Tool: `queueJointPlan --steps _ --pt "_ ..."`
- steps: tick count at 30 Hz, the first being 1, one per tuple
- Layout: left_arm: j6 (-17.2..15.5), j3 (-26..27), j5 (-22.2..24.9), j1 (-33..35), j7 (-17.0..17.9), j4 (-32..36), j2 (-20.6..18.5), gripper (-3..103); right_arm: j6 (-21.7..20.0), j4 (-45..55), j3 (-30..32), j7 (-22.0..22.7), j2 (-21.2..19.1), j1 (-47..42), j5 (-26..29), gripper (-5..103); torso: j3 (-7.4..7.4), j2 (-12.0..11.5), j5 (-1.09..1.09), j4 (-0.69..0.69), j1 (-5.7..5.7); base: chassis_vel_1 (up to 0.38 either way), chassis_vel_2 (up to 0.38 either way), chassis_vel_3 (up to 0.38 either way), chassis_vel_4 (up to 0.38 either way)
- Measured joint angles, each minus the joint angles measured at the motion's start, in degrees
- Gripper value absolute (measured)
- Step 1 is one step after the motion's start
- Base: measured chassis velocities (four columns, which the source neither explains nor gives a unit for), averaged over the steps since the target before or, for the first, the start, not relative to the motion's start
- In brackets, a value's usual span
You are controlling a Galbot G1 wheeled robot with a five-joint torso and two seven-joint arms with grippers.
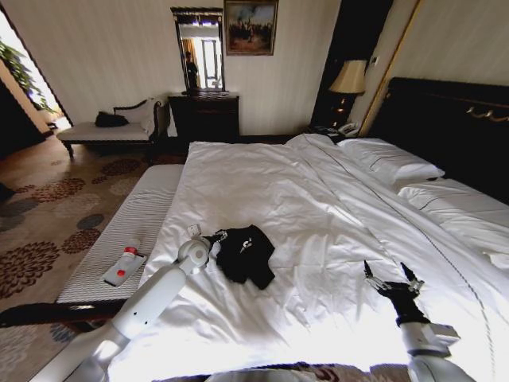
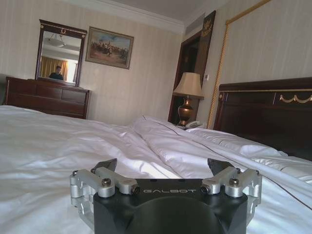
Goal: Fold the clothes on the bed.
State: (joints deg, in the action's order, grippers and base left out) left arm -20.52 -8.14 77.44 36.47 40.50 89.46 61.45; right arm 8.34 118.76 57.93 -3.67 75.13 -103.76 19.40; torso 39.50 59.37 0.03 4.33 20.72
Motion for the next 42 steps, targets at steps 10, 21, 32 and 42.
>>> queueJointPlan --steps 10,21,32,42 --pt "-0.6 0.0 0.5 -1.2 -1.2 -2.9 1.2 63 -0.2 0.0 0.3 0.1 -0.3 0.1 0.5 100 0.00 0.0 0.00 0.00 0.00 0.000 0.000 0.000 0.000" --pt "-0.9 -1.0 0.8 -0.9 -1.2 -2.1 1.3 25 -0.7 0.5 0.4 0.5 -0.4 0.4 0.8 100 0.00 0.0 0.00 0.00 0.00 0.000 0.000 0.000 0.000" --pt "-0.3 -0.5 0.2 0.3 -1.5 -0.8 -0.1 2 -6.4 0.7 0.5 2.3 -5.2 1.8 7.5 100 0.00 0.0 -0.01 0.02 0.00 0.000 0.000 0.000 0.000" --pt "0.6 -0.2 -1.9 2.6 -3.8 0.8 -1.9 2 -30.6 -0.4 -5.7 6.7 -23.3 16.0 30.7 100 0.00 0.0 0.01 -0.02 0.01 0.000 0.000 0.000 0.000"
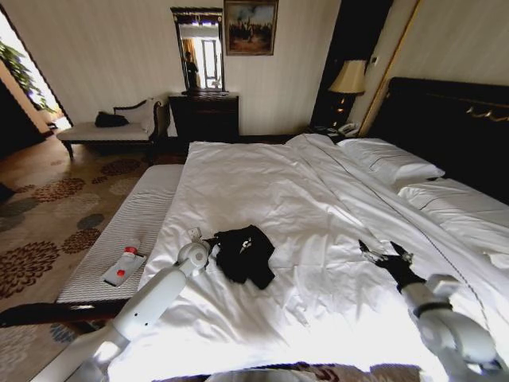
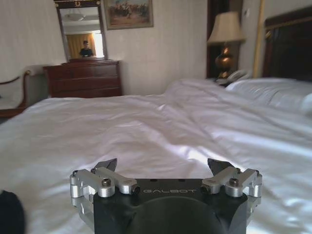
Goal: Fold the clothes on the bed.
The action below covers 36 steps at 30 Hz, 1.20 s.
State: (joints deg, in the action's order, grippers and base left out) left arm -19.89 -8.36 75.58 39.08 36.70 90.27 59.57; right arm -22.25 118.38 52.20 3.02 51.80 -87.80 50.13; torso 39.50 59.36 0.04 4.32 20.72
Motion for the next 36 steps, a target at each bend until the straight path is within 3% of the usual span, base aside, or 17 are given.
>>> queueJointPlan --steps 3,6,8,9,10,13,19,23,30,36 --pt "0.9 0.0 -2.5 0.7 -2.6 0.2 -0.6 2 -3.7 -4.7 -7.0 0.9 -3.8 7.4 8.1 100 0.00 0.0 -0.02 0.00 0.00 0.000 0.000 0.000 0.000" --pt "1.6 0.0 -3.5 1.0 -3.7 0.3 -0.6 2 -5.4 -7.1 -10.6 1.0 -5.6 11.1 12.1 100 0.00 0.0 -0.02 0.00 0.00 0.000 0.000 0.000 0.000" --pt "2.5 -0.1 -3.8 1.4 -4.8 0.3 -0.2 2 -8.1 -10.5 -16.6 1.0 -7.5 17.6 17.7 100 0.00 0.0 -0.01 0.05 0.00 0.000 0.000 0.000 0.000" --pt "3.0 -0.1 -3.8 1.5 -5.0 0.3 0.0 2 -9.4 -12.6 -20.5 0.8 -8.0 22.2 20.9 100 0.00 0.0 0.00 0.02 0.00 0.000 0.000 0.000 0.000" --pt "3.0 -0.1 -3.8 1.5 -5.0 0.3 0.0 2 -9.4 -12.6 -20.5 0.8 -8.0 22.2 20.9 100 0.00 0.0 0.00 0.02 0.00 0.000 0.000 0.000 0.000" --pt "3.6 -0.5 -3.7 1.7 -5.4 0.4 0.2 2 -11.0 -18.4 -29.0 0.4 -7.3 31.0 24.5 100 0.01 0.0 -0.01 0.00 0.00 0.000 0.000 0.000 0.000" --pt "4.2 -0.7 -3.2 1.7 -5.9 1.1 0.2 2 -12.6 -26.2 -38.6 -0.1 -4.1 40.7 26.5 100 0.01 0.0 0.00 0.02 0.00 0.000 0.000 0.000 0.000" --pt "4.4 -0.8 -3.7 1.6 -6.9 0.6 0.1 2 -12.3 -36.6 -48.6 -2.1 -0.8 51.1 24.1 100 0.01 0.0 0.00 -0.01 0.01 0.000 0.000 0.000 0.000" --pt "4.5 -2.6 -4.2 0.3 -7.1 -0.4 1.6 2 -11.5 -45.2 -53.1 -4.0 2.9 55.9 22.3 100 0.00 0.0 0.01 0.06 0.01 0.000 0.000 0.000 0.000" --pt "4.5 -4.0 -4.5 0.0 -7.3 -0.4 2.1 2 -11.2 -52.0 -56.4 -4.9 8.3 58.6 20.0 100 0.00 0.0 0.01 0.00 0.00 0.000 0.000 0.000 0.000"
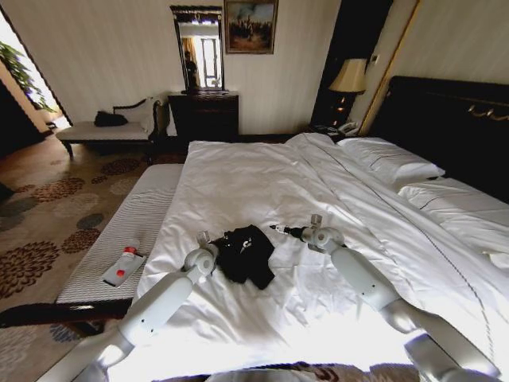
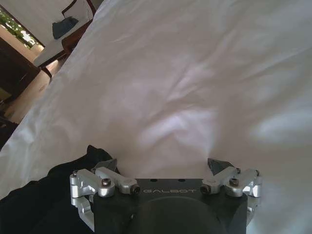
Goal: Fold the clothes on the bed.
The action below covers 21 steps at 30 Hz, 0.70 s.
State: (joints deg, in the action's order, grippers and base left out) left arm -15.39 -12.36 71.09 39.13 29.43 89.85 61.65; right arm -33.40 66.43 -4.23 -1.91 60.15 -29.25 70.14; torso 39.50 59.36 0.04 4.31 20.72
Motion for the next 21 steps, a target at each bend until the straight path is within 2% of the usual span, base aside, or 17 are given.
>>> queueJointPlan --steps 7,8,11,13,16,19,21 --pt "-0.1 -0.3 0.0 -0.2 -0.4 0.0 0.0 2 0.2 -3.1 -1.4 -0.5 4.0 1.5 -0.5 100 0.00 0.0 0.00 0.03 0.00 0.000 0.000 0.000 0.000" --pt "-0.1 -0.3 0.0 -0.2 -0.5 0.0 0.0 2 0.2 -3.8 -1.6 -0.6 5.1 1.8 -0.6 103 0.00 0.0 0.00 0.02 0.00 0.000 0.000 0.000 0.000" --pt "-0.2 -0.3 0.2 -0.2 -0.7 0.1 -0.1 2 0.3 -5.0 -2.0 -1.0 7.1 2.4 -1.4 99 0.00 0.0 0.01 0.01 0.00 0.000 0.000 0.000 0.000" --pt "-0.2 -0.3 0.2 -0.2 -0.7 0.2 -0.2 2 0.3 -5.4 -2.1 -1.0 7.7 2.5 -1.7 95 0.00 0.0 0.01 0.01 0.00 0.000 0.000 0.000 0.000" --pt "-0.2 -0.4 0.4 -0.2 -0.9 0.2 -0.4 2 0.4 -6.0 -2.2 -1.0 8.6 2.8 -1.9 79 0.00 0.0 0.00 0.02 0.00 0.000 0.000 0.000 0.000" --pt "-0.2 -0.5 0.5 -0.2 -0.9 0.3 -0.4 2 0.6 -6.2 -1.8 -0.8 8.7 2.8 -1.7 74 0.00 0.0 -0.01 0.02 0.00 0.000 0.000 0.000 0.000" --pt "-0.2 -0.5 0.6 -0.2 -0.9 0.4 -0.5 2 0.6 -6.2 -1.6 -0.8 8.3 2.7 -1.5 63 0.00 0.0 -0.01 0.00 0.00 0.000 0.000 0.000 0.000"
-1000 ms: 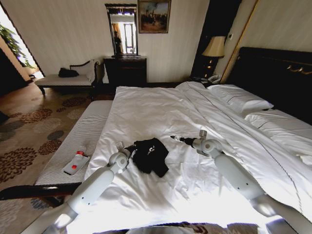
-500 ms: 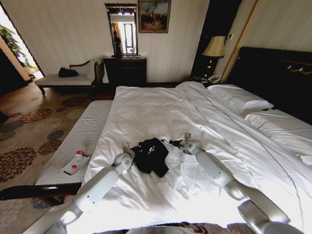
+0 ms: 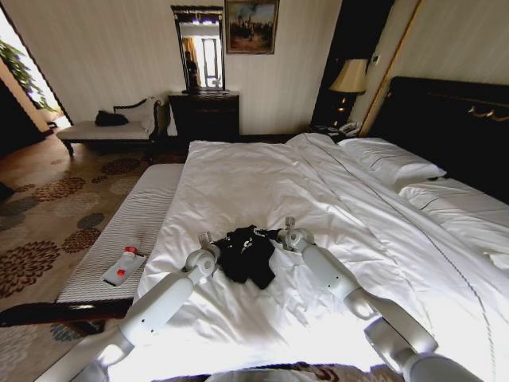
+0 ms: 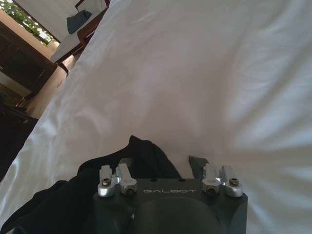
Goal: Fold the clothes on the bed.
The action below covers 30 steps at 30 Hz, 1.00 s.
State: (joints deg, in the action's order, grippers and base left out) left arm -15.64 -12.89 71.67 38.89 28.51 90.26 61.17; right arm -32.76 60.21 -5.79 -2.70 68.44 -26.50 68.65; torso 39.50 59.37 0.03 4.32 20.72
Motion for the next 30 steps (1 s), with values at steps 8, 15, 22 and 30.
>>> queueJointPlan --steps 8,15,22,30 --pt "0.0 -0.3 0.1 0.1 0.1 0.2 0.0 2 -0.1 3.2 1.3 0.2 -3.0 -1.4 1.5 36 0.00 0.0 -0.01 0.03 0.00 0.000 0.000 0.000 0.000" --pt "0.0 -0.2 0.2 0.1 0.3 -0.2 0.6 2 -0.7 7.0 1.2 0.4 -3.8 -2.6 2.4 14 0.00 0.0 -0.01 0.00 0.00 0.000 0.000 0.000 0.000" --pt "0.0 -0.4 0.5 0.0 0.5 0.4 0.1 2 -0.3 5.6 0.8 0.7 -2.9 -2.2 1.0 8 0.00 0.0 0.00 0.01 0.00 0.000 0.000 0.000 0.000" --pt "0.0 -0.4 0.5 0.4 0.6 0.7 0.0 2 0.3 4.8 0.9 0.1 -2.5 -1.7 0.2 35 -0.01 0.0 0.00 0.00 0.00 0.000 0.000 0.000 0.000"
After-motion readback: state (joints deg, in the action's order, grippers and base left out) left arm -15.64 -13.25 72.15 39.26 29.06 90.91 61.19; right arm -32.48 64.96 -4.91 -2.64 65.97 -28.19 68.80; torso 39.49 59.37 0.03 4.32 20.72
